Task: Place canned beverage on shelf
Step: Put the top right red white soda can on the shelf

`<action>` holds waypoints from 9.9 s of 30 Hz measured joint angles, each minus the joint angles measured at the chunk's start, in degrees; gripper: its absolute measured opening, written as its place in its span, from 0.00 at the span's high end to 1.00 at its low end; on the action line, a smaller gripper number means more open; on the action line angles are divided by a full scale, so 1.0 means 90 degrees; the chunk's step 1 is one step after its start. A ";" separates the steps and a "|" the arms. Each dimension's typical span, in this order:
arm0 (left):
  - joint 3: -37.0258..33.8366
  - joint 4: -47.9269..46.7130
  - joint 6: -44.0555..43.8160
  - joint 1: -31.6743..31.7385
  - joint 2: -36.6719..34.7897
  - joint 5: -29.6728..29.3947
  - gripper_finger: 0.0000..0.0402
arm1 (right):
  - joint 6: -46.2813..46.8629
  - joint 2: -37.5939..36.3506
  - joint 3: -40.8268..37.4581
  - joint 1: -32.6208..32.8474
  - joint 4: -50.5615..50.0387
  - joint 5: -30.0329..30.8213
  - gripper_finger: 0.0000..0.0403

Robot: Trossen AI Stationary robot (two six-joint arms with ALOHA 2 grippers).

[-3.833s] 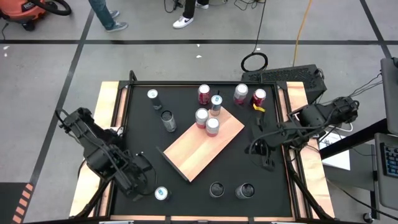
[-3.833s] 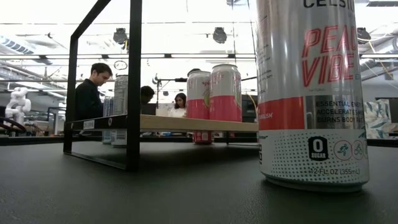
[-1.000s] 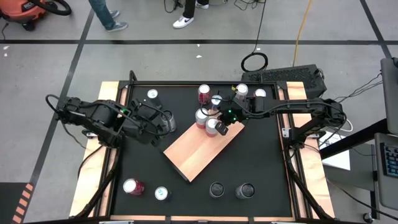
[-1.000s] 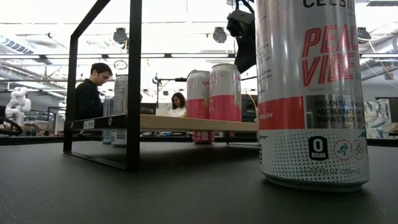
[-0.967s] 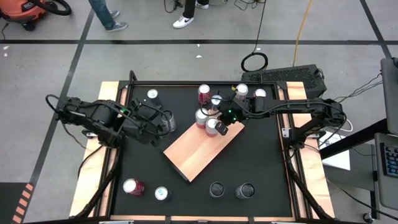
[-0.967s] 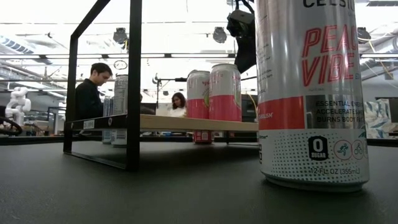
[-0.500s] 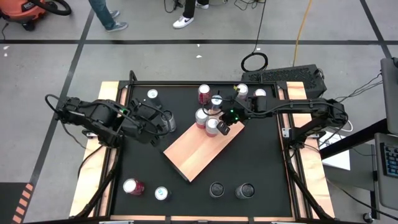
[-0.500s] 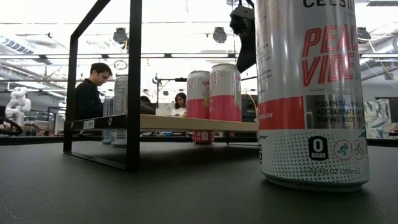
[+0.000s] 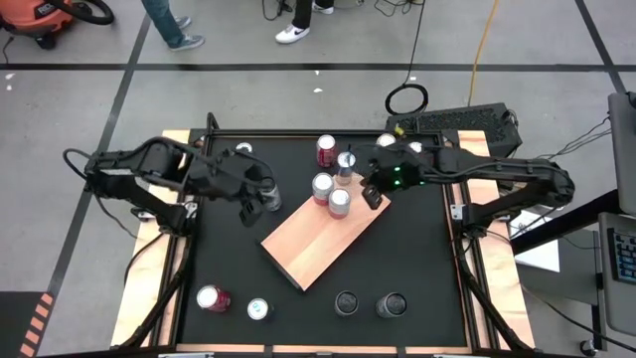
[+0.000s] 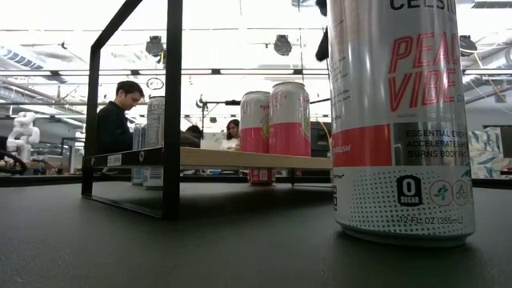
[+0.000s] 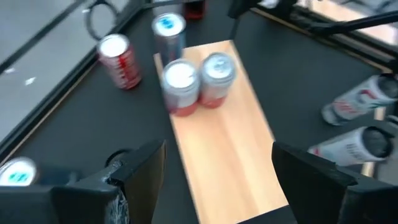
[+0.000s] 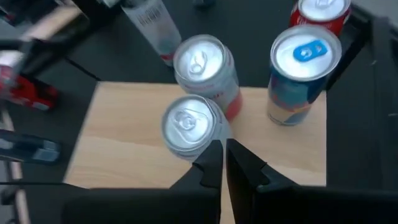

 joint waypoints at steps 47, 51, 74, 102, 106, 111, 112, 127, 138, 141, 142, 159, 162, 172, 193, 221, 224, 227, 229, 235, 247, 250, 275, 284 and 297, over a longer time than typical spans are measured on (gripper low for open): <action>-0.0050 -0.1429 -0.0985 0.2763 0.0643 0.0877 0.27 | -0.1902 -0.1265 0.0003 0.0002 -0.0539 0.0004 1.00; -0.0044 -0.1606 -0.1053 0.2901 0.0794 0.0840 0.27 | -0.1901 -0.1265 0.0005 0.0001 -0.0534 0.0001 1.00; -0.0049 -0.0531 -0.0246 0.4024 0.1304 0.1267 0.27 | -0.1850 -0.1265 0.0005 0.0000 -0.0655 -0.0489 1.00; -0.0049 0.0355 0.0178 0.3246 0.1292 0.1380 0.27 | -0.0841 -0.1301 0.0007 -0.0274 -0.0999 -0.0120 1.00; -0.0049 0.0423 0.0178 0.3241 0.1292 0.1391 0.27 | -0.0816 -0.1301 0.0007 -0.0490 -0.1072 -0.0142 1.00; -0.0049 0.0538 0.0177 0.3244 0.1292 0.1485 0.27 | -0.0855 -0.1301 0.0007 -0.0769 -0.1286 -0.0154 1.00; -0.0049 0.0534 0.0174 0.3244 0.1292 0.1484 0.27 | -0.0874 -0.1301 0.0007 -0.0832 -0.1344 -0.0157 1.00; -0.0049 0.0536 0.0020 0.3244 0.1292 0.1340 0.27 | -0.1075 -0.1299 0.0007 -0.2030 -0.1593 -0.0674 0.80; -0.0049 0.0533 0.0175 0.3244 0.1292 0.1309 0.27 | -0.1673 -0.0298 0.0732 -0.3440 -0.2907 -0.0668 0.54; -0.0049 0.0530 0.0178 0.3241 0.1292 0.1309 0.27 | -0.2052 0.0124 0.0981 -0.3722 -0.3109 -0.0665 0.47; -0.0049 0.0528 0.0178 0.3241 0.1292 0.1309 0.27 | -0.2130 0.0267 0.1048 -0.3816 -0.3175 -0.0658 0.45; -0.0049 0.0472 0.0178 0.3122 0.1292 0.1309 0.27 | -0.3591 0.1491 0.1127 -0.4779 -0.3608 -0.0647 0.17; -0.0049 0.0472 0.0180 0.3122 0.1292 0.1309 0.27 | -0.3880 0.1499 0.1127 -0.4859 -0.3612 -0.0647 0.16; -0.0049 0.0472 0.0187 0.3125 0.1292 0.1433 0.27 | -0.4561 0.1715 0.1126 -0.5168 -0.3739 -0.0675 0.15; -0.0049 0.0472 0.0185 0.3125 0.1292 0.1462 0.27 | -0.4848 0.2537 0.1120 -0.5265 -0.4054 -0.0807 0.15; -0.0049 0.0472 0.0226 0.3125 0.1292 0.1488 0.27 | -0.5229 0.3136 0.1123 -0.5263 -0.3681 -0.0815 0.27; -0.0049 0.0472 0.0226 0.3125 0.1292 0.1486 0.27 | -0.5138 0.3131 0.1129 -0.5260 -0.3725 -0.0808 0.32; -0.0049 0.0472 0.0224 0.3125 0.1292 0.1486 0.27 | -0.4967 0.3126 0.1129 -0.5260 -0.3856 -0.0809 0.34; -0.0049 0.0472 0.0222 0.3125 0.1292 0.1486 0.27 | -0.4832 0.3101 0.1123 -0.5260 -0.3946 -0.0812 0.34; -0.0049 0.0509 0.0183 0.3125 0.1292 0.1485 0.27 | -0.4474 0.2686 0.1115 -0.5260 -0.4061 -0.0827 0.33; -0.0049 0.1483 0.0178 0.3121 0.1292 0.1283 0.27 | -0.3262 0.1037 0.1115 -0.5231 -0.4282 -0.1093 0.33; -0.0049 0.1934 0.0272 0.3090 0.1292 0.1164 0.27 | -0.2518 0.0684 0.1115 -0.5204 -0.4423 -0.1311 0.33; -0.0044 0.4168 0.1061 0.1751 0.1897 0.0685 0.11 | -0.0635 -0.1007 0.1123 -0.5023 -0.4091 -0.2866 0.34; -0.0048 0.5168 0.2061 0.1597 0.2062 0.0621 0.01 | 0.0135 -0.1442 0.1134 -0.4952 -0.3357 -0.3596 0.34; -0.0044 0.5735 0.3075 0.1580 0.2363 0.0582 0.01 | 0.0900 -0.1479 0.1977 -0.4952 -0.2474 -0.4177 0.34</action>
